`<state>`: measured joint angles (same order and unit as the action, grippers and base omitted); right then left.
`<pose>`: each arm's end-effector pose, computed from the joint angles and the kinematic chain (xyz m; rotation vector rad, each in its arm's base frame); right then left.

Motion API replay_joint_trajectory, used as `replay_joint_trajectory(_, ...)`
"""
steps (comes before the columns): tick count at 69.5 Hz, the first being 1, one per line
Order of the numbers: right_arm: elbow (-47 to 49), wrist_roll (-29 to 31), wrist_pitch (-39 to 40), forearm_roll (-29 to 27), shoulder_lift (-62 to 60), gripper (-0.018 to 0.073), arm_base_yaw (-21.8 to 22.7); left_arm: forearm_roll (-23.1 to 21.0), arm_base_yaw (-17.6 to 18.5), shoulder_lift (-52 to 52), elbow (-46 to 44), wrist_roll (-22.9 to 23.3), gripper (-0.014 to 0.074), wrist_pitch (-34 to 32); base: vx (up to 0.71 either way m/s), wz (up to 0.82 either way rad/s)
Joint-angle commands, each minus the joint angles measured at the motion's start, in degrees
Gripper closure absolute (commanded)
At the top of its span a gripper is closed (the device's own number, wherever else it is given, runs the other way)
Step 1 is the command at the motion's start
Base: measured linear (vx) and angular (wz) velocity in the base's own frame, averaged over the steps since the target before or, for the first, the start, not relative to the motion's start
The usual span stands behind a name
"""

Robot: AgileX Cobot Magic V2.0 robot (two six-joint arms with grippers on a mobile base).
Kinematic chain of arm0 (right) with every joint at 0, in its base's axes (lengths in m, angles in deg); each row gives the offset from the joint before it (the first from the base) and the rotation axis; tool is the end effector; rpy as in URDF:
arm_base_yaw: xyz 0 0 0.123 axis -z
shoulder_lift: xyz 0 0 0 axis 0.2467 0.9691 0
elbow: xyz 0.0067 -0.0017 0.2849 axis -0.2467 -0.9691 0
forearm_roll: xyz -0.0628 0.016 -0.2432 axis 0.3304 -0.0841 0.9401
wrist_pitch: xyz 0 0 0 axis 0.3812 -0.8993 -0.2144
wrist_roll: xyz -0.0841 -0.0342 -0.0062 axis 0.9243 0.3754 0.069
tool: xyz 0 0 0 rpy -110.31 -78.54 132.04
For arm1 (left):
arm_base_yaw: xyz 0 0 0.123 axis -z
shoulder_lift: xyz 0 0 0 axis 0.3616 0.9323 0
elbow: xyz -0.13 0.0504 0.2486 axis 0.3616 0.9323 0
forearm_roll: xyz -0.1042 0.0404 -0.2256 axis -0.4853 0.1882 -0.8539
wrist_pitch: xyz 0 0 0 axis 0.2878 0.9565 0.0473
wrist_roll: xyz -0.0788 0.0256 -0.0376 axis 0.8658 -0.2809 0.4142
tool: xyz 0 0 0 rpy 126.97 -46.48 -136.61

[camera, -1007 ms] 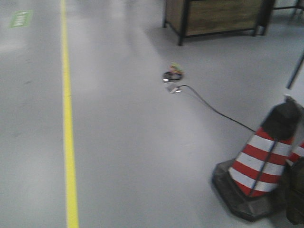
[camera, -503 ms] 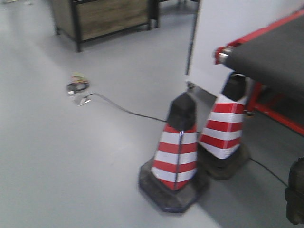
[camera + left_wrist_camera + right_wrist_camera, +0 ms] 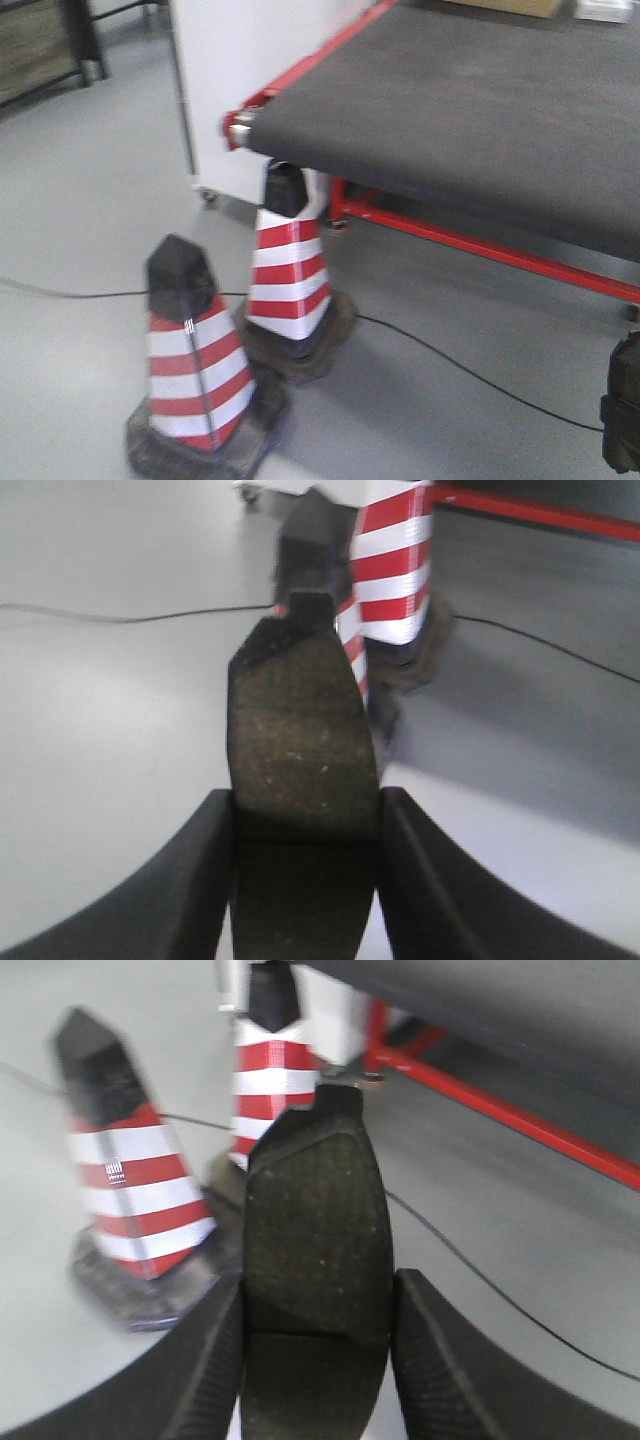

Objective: Move and align brake pads A on conveyor
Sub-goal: 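Turn past the striped cones toward the black conveyor belt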

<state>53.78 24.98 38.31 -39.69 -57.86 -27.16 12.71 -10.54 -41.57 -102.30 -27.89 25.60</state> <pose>0.0886 0.0209 0.2640 -0.2612 2.0840 0.1298 0.0275 0.0053 0.2782 0.0946 2.2119 -0.0020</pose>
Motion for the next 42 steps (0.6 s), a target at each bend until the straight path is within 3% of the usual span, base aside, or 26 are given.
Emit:
replay_joint_trajectory(1, 1.8, 0.3, 5.2, 0.4, 0.3, 0.0566, 0.2, 0.3, 0.1, 0.8, -1.7, 0.1, 0.0602, -4.8, 0.21, -0.81)
replay_joint_trajectory(42, 1.8, 0.3, 5.2, 0.4, 0.3, 0.0566, 0.2, 0.3, 0.1, 0.8, -1.7, 0.1, 0.0602, -4.8, 0.21, -0.70)
